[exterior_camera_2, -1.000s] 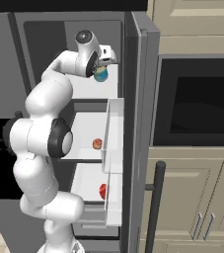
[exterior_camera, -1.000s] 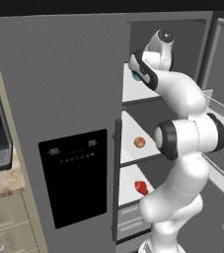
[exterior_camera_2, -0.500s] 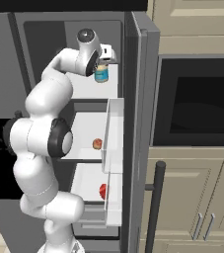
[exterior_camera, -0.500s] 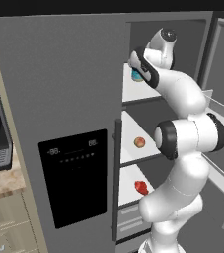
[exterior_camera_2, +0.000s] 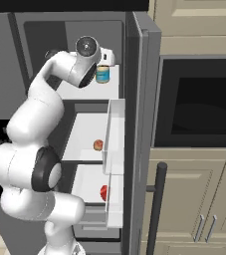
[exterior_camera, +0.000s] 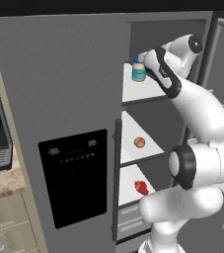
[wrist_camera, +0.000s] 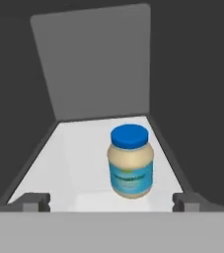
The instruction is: Place the mayonnaise and condiment bottle from the counter to the top shelf of the fridge. If the existing items in the fridge are on the top shelf, move them to other shelves.
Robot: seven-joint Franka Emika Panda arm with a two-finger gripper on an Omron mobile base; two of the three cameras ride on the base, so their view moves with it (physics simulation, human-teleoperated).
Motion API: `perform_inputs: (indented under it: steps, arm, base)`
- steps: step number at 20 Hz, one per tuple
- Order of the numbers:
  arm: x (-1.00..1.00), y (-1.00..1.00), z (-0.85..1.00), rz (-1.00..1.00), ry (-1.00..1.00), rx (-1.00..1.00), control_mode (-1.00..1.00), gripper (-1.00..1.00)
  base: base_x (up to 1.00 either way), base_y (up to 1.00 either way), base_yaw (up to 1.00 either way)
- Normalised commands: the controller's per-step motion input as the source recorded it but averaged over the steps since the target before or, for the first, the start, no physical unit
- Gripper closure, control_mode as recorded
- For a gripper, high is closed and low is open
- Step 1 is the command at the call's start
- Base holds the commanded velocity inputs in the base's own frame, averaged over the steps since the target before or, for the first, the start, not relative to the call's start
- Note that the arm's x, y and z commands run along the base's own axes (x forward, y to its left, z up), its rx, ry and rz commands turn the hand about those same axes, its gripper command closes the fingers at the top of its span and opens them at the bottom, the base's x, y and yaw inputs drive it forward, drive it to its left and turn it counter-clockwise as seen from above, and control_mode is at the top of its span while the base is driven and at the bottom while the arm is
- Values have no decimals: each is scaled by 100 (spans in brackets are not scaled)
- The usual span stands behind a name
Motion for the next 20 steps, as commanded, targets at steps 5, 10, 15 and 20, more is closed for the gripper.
perform_inputs:
  steps: [5, 10, 15, 20]
  arm:
    - [-100, 2, 49, -7, -27, 4, -100, -100]
    - [-100, 28, 62, 0, -17, -2, -100, -100]
    - [-100, 51, 59, 7, -7, -13, -100, -100]
    - [-100, 9, 6, 7, -2, -24, -100, -100]
  base:
    - [0, 0, 0]
    - [0, 0, 0]
    - [0, 0, 0]
    - [0, 0, 0]
